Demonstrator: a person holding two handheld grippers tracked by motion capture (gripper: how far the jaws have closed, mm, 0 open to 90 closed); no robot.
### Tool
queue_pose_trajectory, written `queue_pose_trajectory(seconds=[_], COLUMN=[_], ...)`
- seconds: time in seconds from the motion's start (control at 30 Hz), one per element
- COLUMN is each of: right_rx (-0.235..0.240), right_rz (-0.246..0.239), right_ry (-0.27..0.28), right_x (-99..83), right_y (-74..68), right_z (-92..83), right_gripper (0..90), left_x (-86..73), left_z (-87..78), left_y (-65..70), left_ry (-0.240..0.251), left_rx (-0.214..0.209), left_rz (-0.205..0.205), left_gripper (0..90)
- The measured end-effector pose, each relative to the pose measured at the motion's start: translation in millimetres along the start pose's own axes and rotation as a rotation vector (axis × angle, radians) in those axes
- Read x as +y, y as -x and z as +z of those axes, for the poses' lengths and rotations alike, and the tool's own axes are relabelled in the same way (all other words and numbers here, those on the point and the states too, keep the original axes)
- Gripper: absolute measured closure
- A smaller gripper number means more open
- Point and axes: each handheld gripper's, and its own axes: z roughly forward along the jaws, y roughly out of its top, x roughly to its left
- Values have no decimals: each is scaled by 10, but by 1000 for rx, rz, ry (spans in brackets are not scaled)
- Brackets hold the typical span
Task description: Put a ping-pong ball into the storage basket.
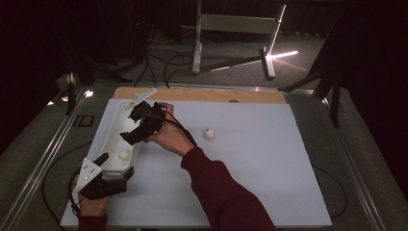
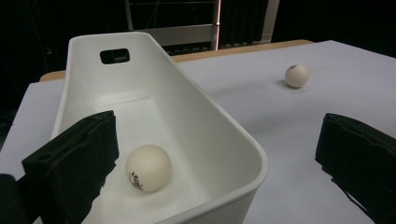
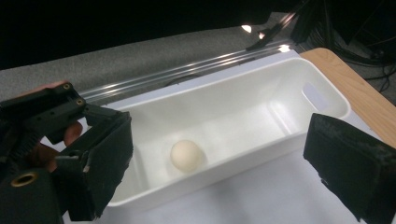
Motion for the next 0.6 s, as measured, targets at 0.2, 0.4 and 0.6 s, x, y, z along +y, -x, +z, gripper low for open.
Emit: queue_pose_trajectory(seconds=[0.2, 0.4, 0.6], right_rx=[-12, -14, -29], right_rz=[9, 20, 25], right_ry=[7, 10, 8], right_x=[-40, -99, -152], right_y=[65, 119, 188], right_z=[-73, -135, -189], right_gripper=[78, 78, 78], left_x=[0, -1, -1], left_z=[8, 12, 20], left_y=[4, 3, 4], left_ry=[-1, -7, -8], left_rx=[0, 0, -2], left_rz=[1, 2, 3], left_gripper=[0, 0, 0])
